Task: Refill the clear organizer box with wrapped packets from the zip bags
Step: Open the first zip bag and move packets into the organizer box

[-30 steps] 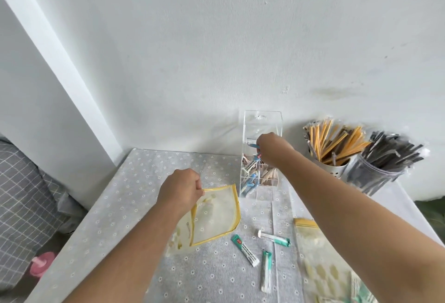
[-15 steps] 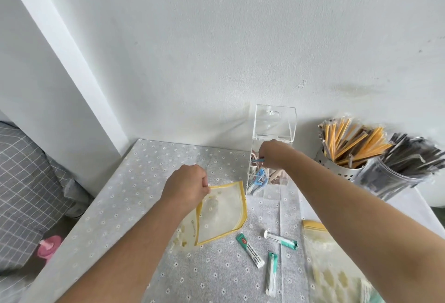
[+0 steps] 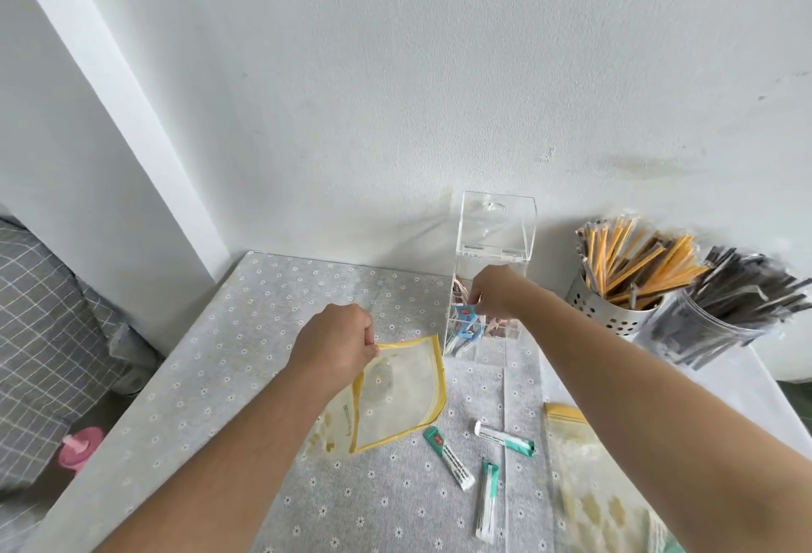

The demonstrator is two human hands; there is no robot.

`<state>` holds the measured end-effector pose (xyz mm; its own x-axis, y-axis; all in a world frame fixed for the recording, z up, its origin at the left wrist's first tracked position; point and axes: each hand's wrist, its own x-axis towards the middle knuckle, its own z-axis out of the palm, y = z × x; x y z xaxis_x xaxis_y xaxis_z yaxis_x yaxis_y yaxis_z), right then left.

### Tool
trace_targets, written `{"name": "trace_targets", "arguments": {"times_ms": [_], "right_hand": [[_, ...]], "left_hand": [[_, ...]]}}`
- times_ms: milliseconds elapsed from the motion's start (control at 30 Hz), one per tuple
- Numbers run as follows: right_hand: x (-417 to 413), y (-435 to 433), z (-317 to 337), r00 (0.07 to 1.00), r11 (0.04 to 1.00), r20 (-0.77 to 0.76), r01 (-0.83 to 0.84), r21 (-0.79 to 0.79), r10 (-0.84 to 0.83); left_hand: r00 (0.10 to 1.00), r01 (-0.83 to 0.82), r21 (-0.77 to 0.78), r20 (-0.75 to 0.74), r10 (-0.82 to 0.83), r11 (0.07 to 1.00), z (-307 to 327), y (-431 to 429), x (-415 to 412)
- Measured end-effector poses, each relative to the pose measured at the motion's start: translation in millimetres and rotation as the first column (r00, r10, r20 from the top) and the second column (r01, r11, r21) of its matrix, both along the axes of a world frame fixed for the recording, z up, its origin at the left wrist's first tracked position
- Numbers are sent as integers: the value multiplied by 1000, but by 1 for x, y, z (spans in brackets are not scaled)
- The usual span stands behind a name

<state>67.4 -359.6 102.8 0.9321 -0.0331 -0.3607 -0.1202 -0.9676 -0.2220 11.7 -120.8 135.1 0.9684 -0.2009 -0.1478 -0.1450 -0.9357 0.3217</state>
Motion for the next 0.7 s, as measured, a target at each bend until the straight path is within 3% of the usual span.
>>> {"name": "trace_targets", "arguments": {"times_ms": [333,567,700], "right_hand": [[10,0,-9,962,951,74,247,187,-264],[9,-2,-11,915,912,122,355,205,-384],[6,7,-14,925,925,119,338,173,-360]], "left_hand": [[1000,-10,6,7,10,1000,0,5,0],[1000,-4,14,10,4,1000,-2,5,0],[1000,-5,7,13,5,1000,-4,5,1]]}}
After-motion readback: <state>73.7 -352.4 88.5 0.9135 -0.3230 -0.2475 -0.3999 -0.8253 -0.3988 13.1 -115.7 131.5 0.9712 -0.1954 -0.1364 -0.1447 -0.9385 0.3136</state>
